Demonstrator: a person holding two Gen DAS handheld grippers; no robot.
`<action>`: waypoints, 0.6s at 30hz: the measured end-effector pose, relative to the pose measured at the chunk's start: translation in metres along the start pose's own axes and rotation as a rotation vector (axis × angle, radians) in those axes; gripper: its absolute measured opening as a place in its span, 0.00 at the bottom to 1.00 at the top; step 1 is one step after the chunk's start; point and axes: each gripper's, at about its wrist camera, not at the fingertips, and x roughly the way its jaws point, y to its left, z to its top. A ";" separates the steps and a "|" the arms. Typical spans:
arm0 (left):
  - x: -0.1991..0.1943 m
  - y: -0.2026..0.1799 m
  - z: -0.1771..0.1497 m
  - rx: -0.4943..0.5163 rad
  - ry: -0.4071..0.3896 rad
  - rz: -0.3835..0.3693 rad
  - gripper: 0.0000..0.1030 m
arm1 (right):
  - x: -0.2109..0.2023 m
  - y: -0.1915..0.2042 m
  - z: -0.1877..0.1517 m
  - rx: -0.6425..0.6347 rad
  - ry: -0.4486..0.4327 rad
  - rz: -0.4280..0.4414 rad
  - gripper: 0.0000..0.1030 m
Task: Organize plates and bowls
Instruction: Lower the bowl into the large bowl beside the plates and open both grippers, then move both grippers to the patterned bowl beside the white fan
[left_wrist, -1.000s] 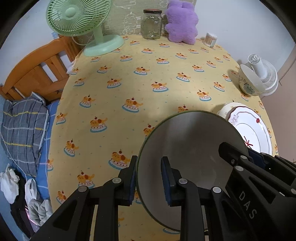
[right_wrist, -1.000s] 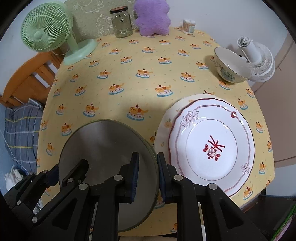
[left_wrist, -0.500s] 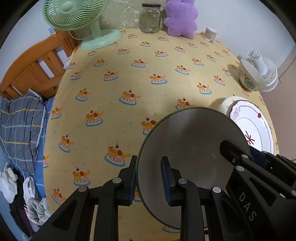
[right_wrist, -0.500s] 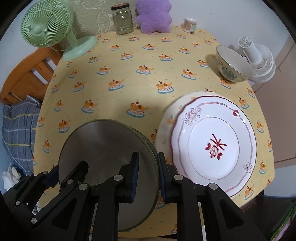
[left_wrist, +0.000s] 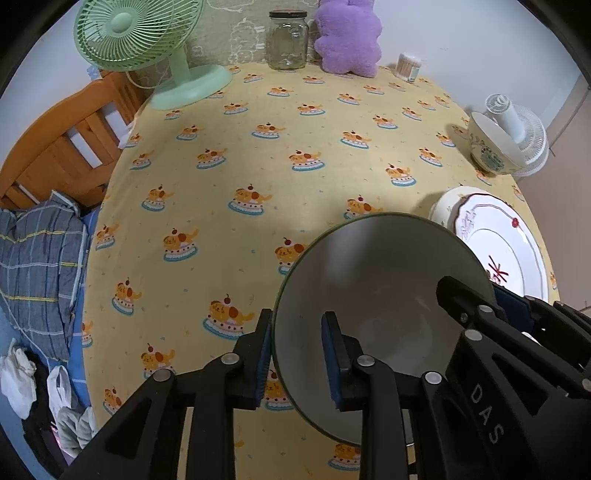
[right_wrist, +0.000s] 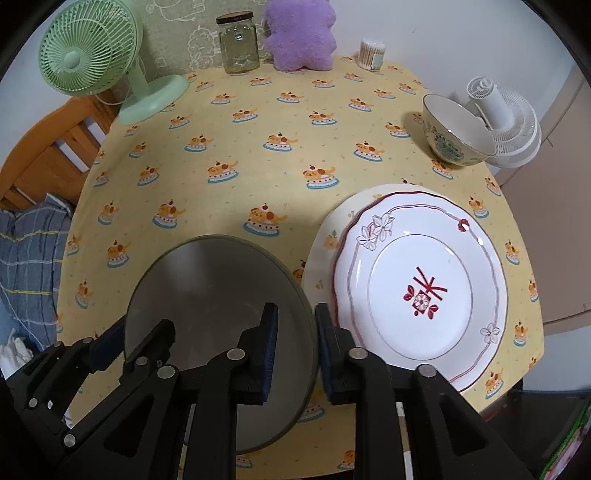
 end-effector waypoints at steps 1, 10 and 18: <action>0.000 0.001 0.000 -0.001 0.004 -0.018 0.34 | 0.000 0.000 0.000 0.003 0.000 0.001 0.25; -0.018 -0.003 0.000 0.053 0.017 -0.098 0.62 | -0.015 -0.005 -0.004 0.045 0.009 0.060 0.43; -0.038 -0.025 0.017 0.100 -0.052 -0.097 0.74 | -0.039 -0.022 0.007 0.073 -0.069 0.067 0.70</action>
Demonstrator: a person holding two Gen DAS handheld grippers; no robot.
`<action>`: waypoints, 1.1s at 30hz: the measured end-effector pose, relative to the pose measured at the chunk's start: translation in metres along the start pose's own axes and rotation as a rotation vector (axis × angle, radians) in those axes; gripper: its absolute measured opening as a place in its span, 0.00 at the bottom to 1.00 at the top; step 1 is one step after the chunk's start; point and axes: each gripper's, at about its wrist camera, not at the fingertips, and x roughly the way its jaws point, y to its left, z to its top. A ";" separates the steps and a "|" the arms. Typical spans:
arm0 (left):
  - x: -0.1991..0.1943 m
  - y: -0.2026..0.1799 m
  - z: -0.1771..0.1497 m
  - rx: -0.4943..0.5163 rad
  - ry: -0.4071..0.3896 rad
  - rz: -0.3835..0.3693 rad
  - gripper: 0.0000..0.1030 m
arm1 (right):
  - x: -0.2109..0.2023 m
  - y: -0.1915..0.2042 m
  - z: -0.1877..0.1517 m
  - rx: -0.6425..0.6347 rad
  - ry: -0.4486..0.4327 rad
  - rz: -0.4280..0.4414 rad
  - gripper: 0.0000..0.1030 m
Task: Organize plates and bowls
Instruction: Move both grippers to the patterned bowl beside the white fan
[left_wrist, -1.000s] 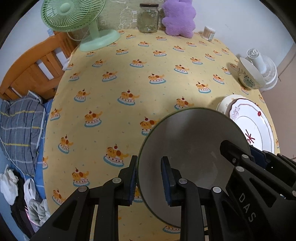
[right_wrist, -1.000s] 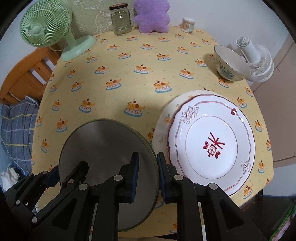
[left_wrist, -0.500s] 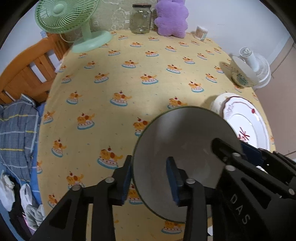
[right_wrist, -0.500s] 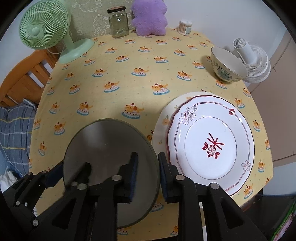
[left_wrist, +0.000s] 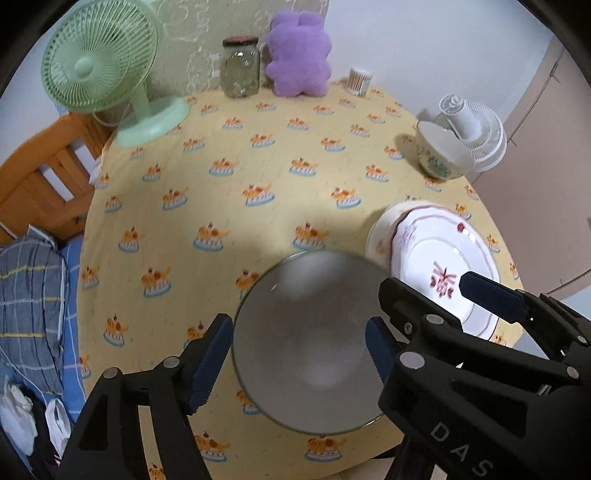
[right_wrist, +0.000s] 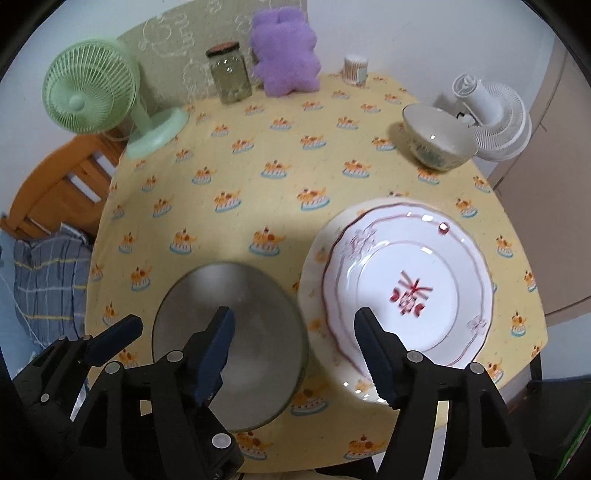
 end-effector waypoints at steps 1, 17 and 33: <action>-0.001 -0.004 0.004 0.001 -0.009 0.006 0.74 | -0.003 -0.005 0.004 -0.004 -0.010 0.004 0.70; 0.010 -0.075 0.072 -0.143 -0.082 0.141 0.75 | -0.006 -0.082 0.081 -0.095 -0.062 0.032 0.73; 0.048 -0.155 0.147 -0.189 -0.159 0.197 0.75 | 0.017 -0.170 0.162 -0.162 -0.127 0.090 0.73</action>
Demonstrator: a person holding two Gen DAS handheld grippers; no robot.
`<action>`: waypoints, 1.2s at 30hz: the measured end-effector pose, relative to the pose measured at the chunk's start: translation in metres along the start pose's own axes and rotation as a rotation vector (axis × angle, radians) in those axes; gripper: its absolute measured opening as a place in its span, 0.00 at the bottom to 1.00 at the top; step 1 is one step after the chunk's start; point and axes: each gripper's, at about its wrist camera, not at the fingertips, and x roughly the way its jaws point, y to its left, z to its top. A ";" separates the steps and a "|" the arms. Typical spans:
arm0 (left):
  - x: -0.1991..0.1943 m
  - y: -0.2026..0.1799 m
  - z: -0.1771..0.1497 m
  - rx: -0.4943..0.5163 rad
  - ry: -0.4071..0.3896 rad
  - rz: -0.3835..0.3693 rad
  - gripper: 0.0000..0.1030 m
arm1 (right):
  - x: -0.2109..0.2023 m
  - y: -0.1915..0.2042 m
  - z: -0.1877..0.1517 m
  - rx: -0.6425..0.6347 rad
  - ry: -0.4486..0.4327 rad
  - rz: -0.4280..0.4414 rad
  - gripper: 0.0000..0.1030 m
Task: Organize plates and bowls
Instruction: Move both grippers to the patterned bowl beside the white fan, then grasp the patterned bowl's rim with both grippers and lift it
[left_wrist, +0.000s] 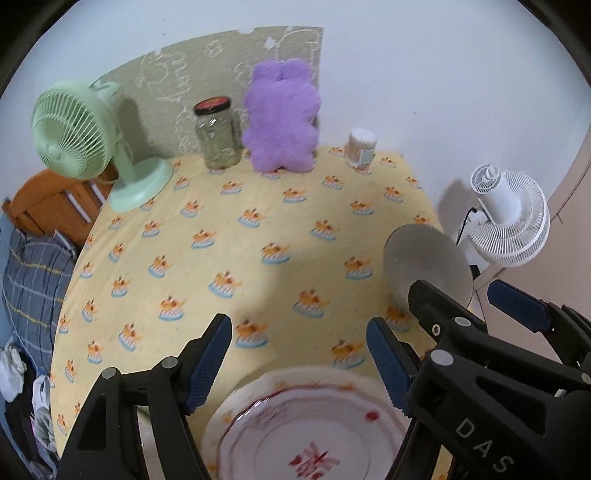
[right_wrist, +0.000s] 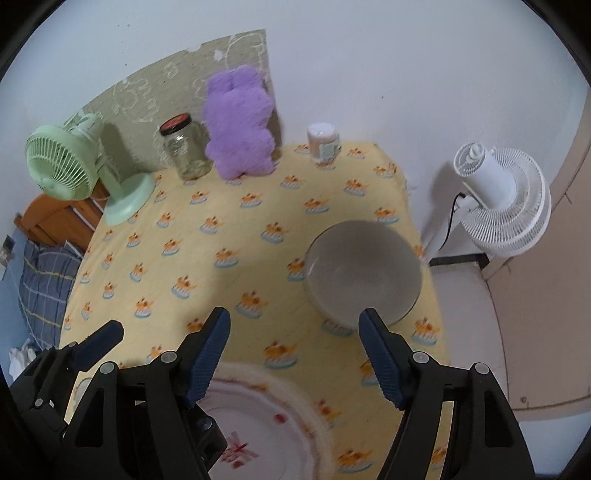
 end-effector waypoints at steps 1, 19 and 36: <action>0.002 -0.005 0.003 0.003 -0.006 0.003 0.75 | 0.002 -0.008 0.004 0.000 -0.005 -0.002 0.73; 0.080 -0.087 0.026 0.077 -0.017 -0.019 0.74 | 0.071 -0.096 0.023 0.080 -0.026 -0.076 0.76; 0.126 -0.098 0.031 0.081 0.067 -0.018 0.23 | 0.116 -0.117 0.025 0.133 0.062 -0.063 0.34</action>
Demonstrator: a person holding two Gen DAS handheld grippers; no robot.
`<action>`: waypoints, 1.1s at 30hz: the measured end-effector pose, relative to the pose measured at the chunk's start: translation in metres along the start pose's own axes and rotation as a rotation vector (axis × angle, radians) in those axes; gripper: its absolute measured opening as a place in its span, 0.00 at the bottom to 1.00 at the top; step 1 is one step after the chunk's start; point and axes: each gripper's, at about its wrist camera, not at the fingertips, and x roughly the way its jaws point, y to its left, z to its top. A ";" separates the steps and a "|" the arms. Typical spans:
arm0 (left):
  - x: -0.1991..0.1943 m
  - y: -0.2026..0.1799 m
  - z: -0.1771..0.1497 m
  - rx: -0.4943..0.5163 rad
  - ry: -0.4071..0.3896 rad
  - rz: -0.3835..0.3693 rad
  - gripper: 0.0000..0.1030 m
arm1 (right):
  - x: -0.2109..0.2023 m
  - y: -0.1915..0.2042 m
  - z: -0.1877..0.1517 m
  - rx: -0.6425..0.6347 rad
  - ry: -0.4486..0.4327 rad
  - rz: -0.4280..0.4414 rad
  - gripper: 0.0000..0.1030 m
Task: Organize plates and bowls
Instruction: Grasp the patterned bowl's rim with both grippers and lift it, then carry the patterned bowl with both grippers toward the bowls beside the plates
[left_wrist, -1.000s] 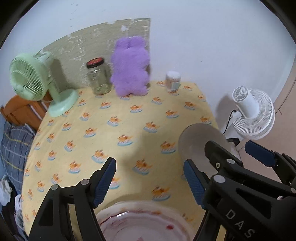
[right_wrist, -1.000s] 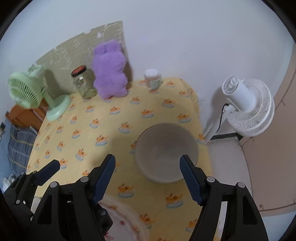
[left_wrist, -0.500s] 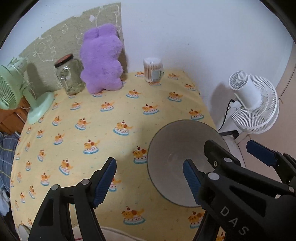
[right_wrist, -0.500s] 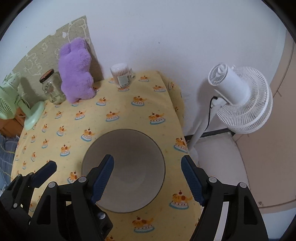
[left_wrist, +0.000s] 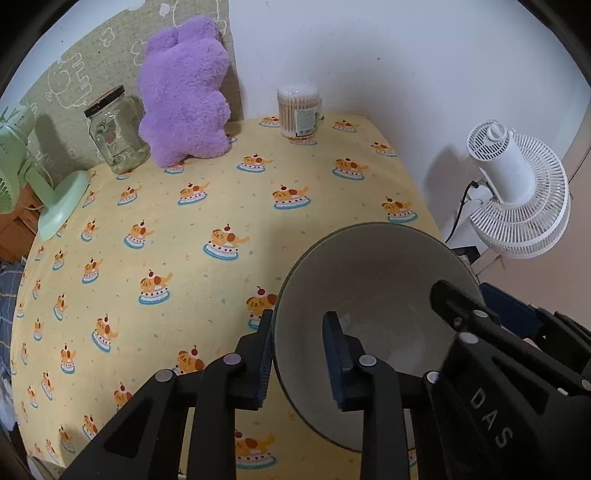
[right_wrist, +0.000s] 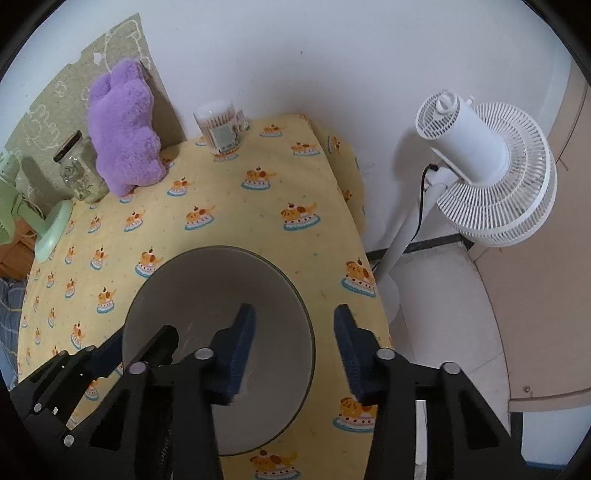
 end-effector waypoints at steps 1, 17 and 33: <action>0.001 0.000 0.000 0.000 0.002 0.004 0.21 | 0.002 0.000 0.000 -0.001 0.006 0.004 0.30; -0.009 0.004 -0.006 0.003 0.029 0.010 0.20 | -0.008 0.004 -0.004 -0.003 0.026 0.006 0.24; -0.066 0.032 -0.034 -0.016 0.005 0.014 0.21 | -0.062 0.030 -0.030 -0.023 0.018 0.023 0.24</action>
